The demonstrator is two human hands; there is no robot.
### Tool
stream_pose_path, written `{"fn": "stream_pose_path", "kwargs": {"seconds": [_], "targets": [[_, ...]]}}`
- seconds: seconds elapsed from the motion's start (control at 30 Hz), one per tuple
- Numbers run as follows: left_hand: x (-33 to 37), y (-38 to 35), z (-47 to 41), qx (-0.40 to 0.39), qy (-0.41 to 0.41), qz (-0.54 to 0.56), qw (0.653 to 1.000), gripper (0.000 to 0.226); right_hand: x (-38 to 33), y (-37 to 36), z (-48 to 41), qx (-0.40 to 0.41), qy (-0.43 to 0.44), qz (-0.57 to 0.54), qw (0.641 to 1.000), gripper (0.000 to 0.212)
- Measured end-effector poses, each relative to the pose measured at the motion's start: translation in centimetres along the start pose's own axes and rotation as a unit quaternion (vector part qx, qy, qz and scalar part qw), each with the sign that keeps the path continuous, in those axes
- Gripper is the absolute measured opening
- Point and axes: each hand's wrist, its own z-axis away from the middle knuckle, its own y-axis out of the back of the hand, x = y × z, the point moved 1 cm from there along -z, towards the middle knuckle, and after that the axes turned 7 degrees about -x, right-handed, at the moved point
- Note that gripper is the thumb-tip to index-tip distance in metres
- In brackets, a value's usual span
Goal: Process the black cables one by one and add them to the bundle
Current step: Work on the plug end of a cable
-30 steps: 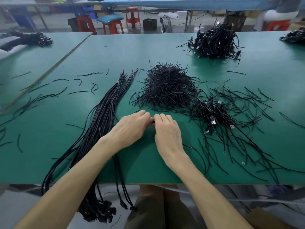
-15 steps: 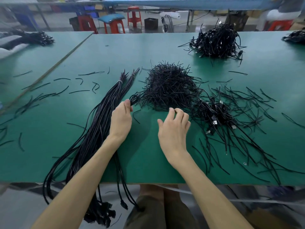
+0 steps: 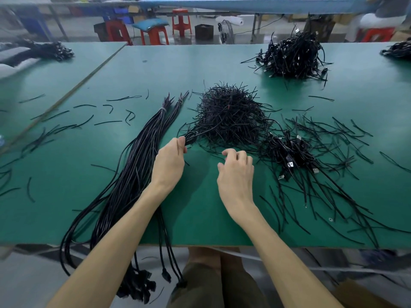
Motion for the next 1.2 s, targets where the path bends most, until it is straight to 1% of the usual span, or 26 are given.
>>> {"fn": "stream_pose_path", "kwargs": {"seconds": [0.17, 0.3, 0.33, 0.4, 0.47, 0.6, 0.67, 0.73, 0.8, 0.93, 1.03, 1.2], "targets": [[-0.1, -0.1, 0.0, -0.004, 0.004, -0.007, 1.000, 0.048, 0.4, 0.0, -0.3, -0.023, -0.005, -0.077, 0.997, 0.027], [-0.1, -0.3, 0.0, -0.006, 0.004, -0.031, 1.000, 0.046, 0.6, -0.1, -0.5, -0.024, 0.008, -0.121, 0.992, 0.020], [-0.1, -0.3, 0.1, -0.007, 0.000, -0.040, 0.999, 0.046, 0.7, -0.1, -0.5, -0.023, 0.010, -0.165, 0.986, 0.019], [0.1, -0.2, 0.2, -0.008, -0.013, -0.062, 0.998, 0.047, 0.6, 0.3, -0.4, -0.015, 0.012, -0.294, 0.956, 0.018], [0.4, -0.3, 0.5, -0.011, -0.035, -0.088, 0.995, 0.048, 0.5, 0.7, -0.3, 0.002, 0.018, -0.366, 0.931, 0.017], [1.3, -0.5, 1.4, -0.032, -0.112, -0.138, 0.984, 0.047, 0.5, 0.8, -0.5, 0.004, 0.021, -0.405, 0.914, 0.008], [1.7, -0.5, 1.9, -0.038, -0.149, -0.149, 0.977, 0.043, 0.7, 0.7, -0.5, -0.002, 0.019, -0.421, 0.907, 0.009], [2.0, -0.5, 2.1, -0.045, -0.167, -0.157, 0.972, 0.039, 0.9, 0.6, -0.6, -0.012, 0.021, -0.434, 0.901, 0.010], [2.2, -0.5, 2.2, -0.061, -0.177, -0.157, 0.970, 0.040, 1.0, 0.6, -0.7, -0.021, 0.018, -0.459, 0.888, 0.014], [2.3, -0.3, 2.4, -0.086, -0.199, -0.137, 0.967, 0.046, 1.3, 0.5, -0.7, -0.039, -0.005, -0.512, 0.858, 0.035], [2.1, -0.1, 2.4, -0.095, -0.195, -0.101, 0.971, 0.045, 1.3, 0.6, -0.8, -0.057, -0.004, -0.521, 0.852, 0.040], [1.6, -0.3, 2.0, -0.133, -0.186, -0.079, 0.970, 0.043, 1.2, 0.8, -0.7, -0.074, 0.003, -0.538, 0.840, 0.049]]}}
